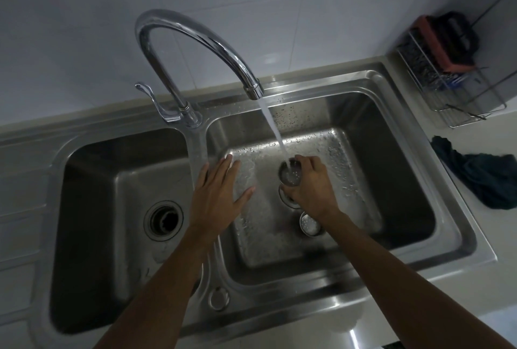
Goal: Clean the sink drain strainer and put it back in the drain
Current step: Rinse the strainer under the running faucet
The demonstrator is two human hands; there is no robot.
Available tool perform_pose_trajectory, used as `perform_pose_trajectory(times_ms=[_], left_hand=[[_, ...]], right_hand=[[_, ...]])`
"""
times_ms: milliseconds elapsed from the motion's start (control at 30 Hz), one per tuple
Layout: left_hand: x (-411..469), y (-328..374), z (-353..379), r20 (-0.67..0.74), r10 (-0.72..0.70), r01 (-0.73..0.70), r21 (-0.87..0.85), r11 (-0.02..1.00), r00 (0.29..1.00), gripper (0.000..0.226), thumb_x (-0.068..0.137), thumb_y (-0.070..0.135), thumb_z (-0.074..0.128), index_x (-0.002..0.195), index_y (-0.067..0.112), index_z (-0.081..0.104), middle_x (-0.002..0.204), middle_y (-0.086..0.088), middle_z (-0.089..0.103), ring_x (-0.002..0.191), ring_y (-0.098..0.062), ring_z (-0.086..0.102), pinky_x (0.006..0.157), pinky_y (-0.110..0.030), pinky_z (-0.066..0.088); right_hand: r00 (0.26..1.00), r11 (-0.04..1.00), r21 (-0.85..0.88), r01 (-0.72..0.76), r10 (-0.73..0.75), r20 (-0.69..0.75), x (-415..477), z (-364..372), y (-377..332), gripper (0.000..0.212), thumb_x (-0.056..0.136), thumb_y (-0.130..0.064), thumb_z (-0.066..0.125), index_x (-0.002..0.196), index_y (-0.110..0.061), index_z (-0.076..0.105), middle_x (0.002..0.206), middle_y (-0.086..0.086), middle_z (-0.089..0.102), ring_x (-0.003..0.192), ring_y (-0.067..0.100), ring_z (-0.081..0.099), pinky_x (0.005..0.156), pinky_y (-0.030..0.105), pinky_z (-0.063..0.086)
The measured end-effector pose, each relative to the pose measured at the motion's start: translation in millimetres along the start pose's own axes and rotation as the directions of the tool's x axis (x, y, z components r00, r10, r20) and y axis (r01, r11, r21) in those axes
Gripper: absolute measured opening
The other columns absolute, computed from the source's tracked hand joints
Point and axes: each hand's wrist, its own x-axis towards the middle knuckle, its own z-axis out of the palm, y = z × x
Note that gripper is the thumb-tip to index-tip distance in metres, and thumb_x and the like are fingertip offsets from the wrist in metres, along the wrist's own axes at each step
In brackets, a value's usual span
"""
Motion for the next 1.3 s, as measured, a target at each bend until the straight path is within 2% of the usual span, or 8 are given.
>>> perform_pose_trajectory(times_ms=[233, 533, 667, 767, 867, 1000, 1167, 1300], left_hand=[[0, 1, -2, 0.01, -0.002, 0.002, 0.006, 1.0, 1.0, 0.075, 0.099, 0.067, 0.042, 0.155, 0.016, 0.041, 0.163, -0.005, 0.039, 0.153, -0.02, 0.033, 0.128, -0.049, 0.017], [-1, 1, -3, 0.01, -0.004, 0.004, -0.001, 1.0, 1.0, 0.074, 0.099, 0.07, 0.039, 0.152, 0.018, 0.045, 0.16, -0.003, 0.045, 0.15, -0.017, 0.038, 0.129, -0.046, 0.013], [0, 1, 0, -0.006, -0.001, 0.001, 0.008, 1.0, 1.0, 0.072, 0.099, 0.069, 0.038, 0.147, 0.016, 0.051, 0.149, -0.003, 0.056, 0.142, -0.018, 0.049, 0.128, -0.047, 0.017], [1, 0, 2, -0.008, -0.003, 0.003, -0.001, 1.0, 1.0, 0.07, 0.099, 0.067, 0.041, 0.144, 0.015, 0.055, 0.144, -0.003, 0.061, 0.137, -0.019, 0.054, 0.127, -0.049, 0.02], [0, 0, 3, -0.02, 0.003, -0.003, -0.002, 1.0, 1.0, 0.066, 0.098, 0.064, 0.049, 0.141, 0.015, 0.058, 0.141, -0.004, 0.063, 0.134, -0.02, 0.057, 0.126, -0.05, 0.022], [0, 0, 1, -0.008, 0.007, -0.007, -0.004, 1.0, 1.0, 0.066, 0.098, 0.064, 0.049, 0.142, 0.015, 0.057, 0.143, -0.003, 0.061, 0.136, -0.019, 0.055, 0.127, -0.051, 0.02], [-1, 1, -1, 0.006, 0.004, -0.004, 0.001, 1.0, 1.0, 0.066, 0.098, 0.064, 0.048, 0.145, 0.017, 0.054, 0.148, -0.002, 0.057, 0.14, -0.018, 0.051, 0.128, -0.05, 0.017], [0, 1, -2, 0.009, 0.007, -0.007, -0.01, 1.0, 1.0, 0.066, 0.099, 0.064, 0.049, 0.145, 0.017, 0.054, 0.149, -0.002, 0.057, 0.14, -0.018, 0.05, 0.128, -0.05, 0.017]], right_hand=[[0.999, 0.999, -0.004, 0.034, -0.034, -0.026, -7, -2, -3, 0.081, 0.07, -0.038, 0.089, 0.137, -0.013, 0.051, 0.129, 0.01, 0.05, 0.115, 0.025, 0.051, 0.098, 0.039, 0.051], [0.992, 0.964, 0.247, -0.093, 0.11, -0.058, -21, -9, -3, 0.074, 0.072, -0.042, 0.088, 0.136, -0.018, 0.057, 0.124, 0.001, 0.063, 0.109, 0.012, 0.059, 0.094, 0.023, 0.05], [0.969, 0.916, 0.324, -0.236, 0.197, 0.149, -42, -4, 10, 0.074, 0.066, -0.054, 0.088, 0.131, -0.037, 0.055, 0.106, -0.019, 0.066, 0.092, -0.011, 0.061, 0.075, 0.0, 0.045], [0.896, 0.864, 0.311, -0.397, 0.29, 0.337, -52, 5, 18, 0.066, 0.068, -0.056, 0.086, 0.125, -0.038, 0.059, 0.102, -0.017, 0.068, 0.088, -0.011, 0.062, 0.068, 0.002, 0.045], [0.737, 0.589, 0.455, -0.668, 0.439, 0.514, -51, 12, 19, 0.055, 0.07, -0.055, 0.085, 0.113, -0.025, 0.069, 0.101, -0.002, 0.076, 0.09, 0.015, 0.074, 0.08, 0.033, 0.062], [0.583, 0.131, 0.584, -0.801, 0.39, 0.712, -34, 5, 12, 0.042, 0.076, -0.044, 0.082, 0.105, -0.015, 0.071, 0.084, 0.005, 0.077, 0.07, 0.018, 0.075, 0.063, 0.03, 0.06], [0.559, -0.296, 0.608, -0.737, 0.238, 0.794, 0, -10, 5, 0.056, 0.084, -0.04, 0.067, 0.129, -0.006, 0.064, 0.123, 0.021, 0.064, 0.101, 0.028, 0.06, 0.073, 0.031, 0.056], [0.597, -0.462, 0.605, -0.649, 0.184, 0.781, 16, -20, -1, 0.062, 0.086, -0.041, 0.064, 0.131, 0.0, 0.06, 0.133, 0.025, 0.06, 0.097, 0.028, 0.065, 0.077, 0.03, 0.057]])
